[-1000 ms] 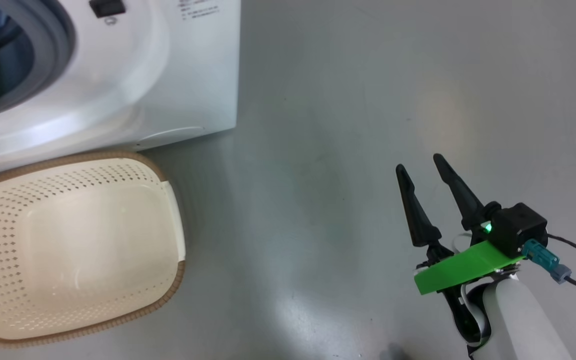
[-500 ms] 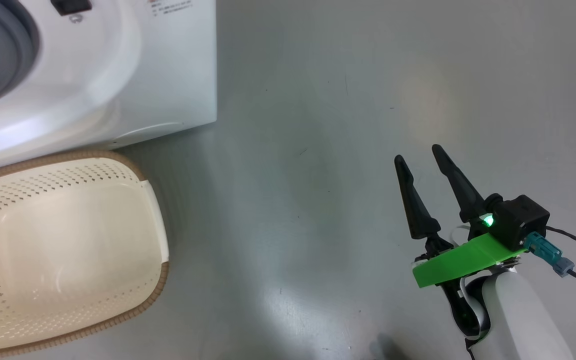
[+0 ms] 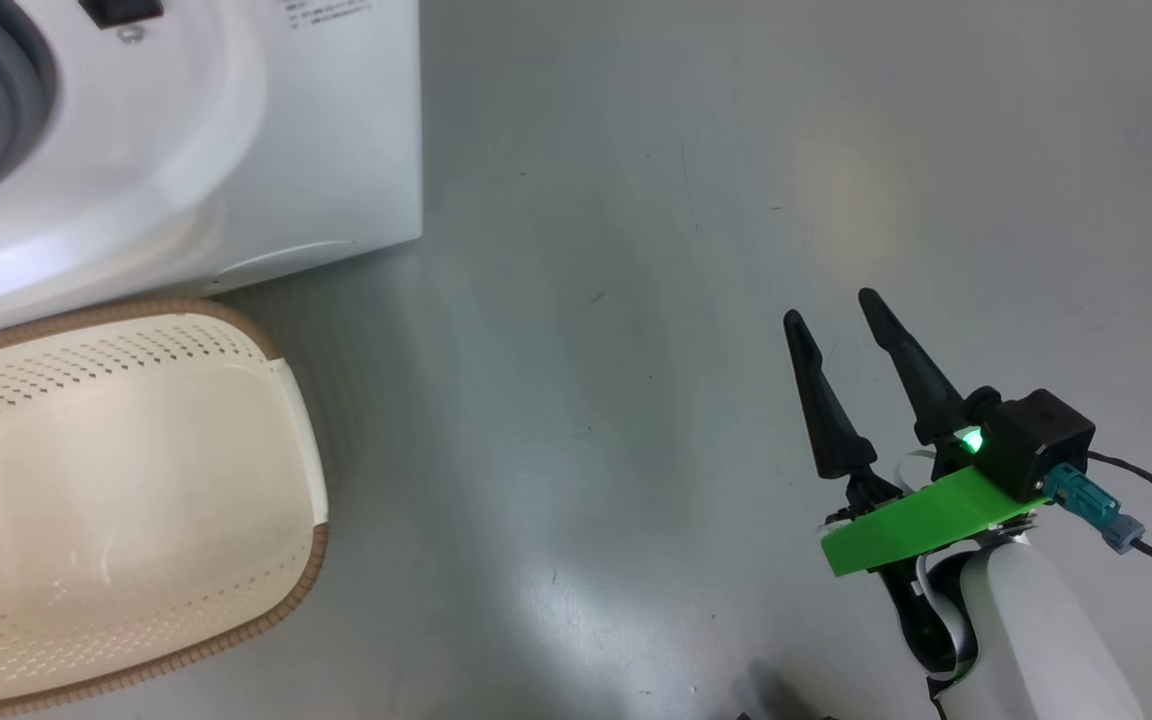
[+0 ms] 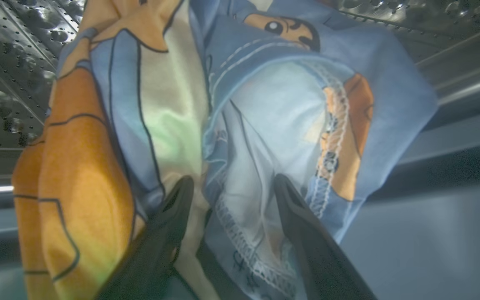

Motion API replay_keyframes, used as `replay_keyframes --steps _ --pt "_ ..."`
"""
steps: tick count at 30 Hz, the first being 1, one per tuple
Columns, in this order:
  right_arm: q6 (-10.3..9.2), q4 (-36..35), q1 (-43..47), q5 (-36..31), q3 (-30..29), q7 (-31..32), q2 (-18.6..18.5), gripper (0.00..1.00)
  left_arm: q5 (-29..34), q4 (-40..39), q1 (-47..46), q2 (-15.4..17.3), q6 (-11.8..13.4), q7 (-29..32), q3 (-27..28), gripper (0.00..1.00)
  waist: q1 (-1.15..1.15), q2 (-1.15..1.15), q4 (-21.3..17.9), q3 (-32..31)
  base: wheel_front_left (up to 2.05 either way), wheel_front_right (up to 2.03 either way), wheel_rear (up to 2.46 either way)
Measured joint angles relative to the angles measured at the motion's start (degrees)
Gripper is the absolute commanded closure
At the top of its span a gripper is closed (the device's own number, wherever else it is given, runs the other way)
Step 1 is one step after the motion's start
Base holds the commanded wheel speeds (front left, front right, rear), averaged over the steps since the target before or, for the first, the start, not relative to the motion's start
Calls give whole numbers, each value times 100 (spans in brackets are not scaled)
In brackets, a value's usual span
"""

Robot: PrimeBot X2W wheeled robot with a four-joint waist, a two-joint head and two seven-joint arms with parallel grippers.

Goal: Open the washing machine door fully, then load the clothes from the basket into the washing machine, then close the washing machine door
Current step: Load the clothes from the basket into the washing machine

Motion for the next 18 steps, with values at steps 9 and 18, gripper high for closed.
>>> replay_keyframes --steps 9,18 --pt "0 -7 -24 -1 79 0 0 0 134 547 -371 4 99 -59 -88 0 0 0 -41 43 0 0 0" --pt "0 -10 -72 -1 113 0 0 0 197 934 -552 -12 140 -237 -268 0 0 0 -85 35 0 0 0"
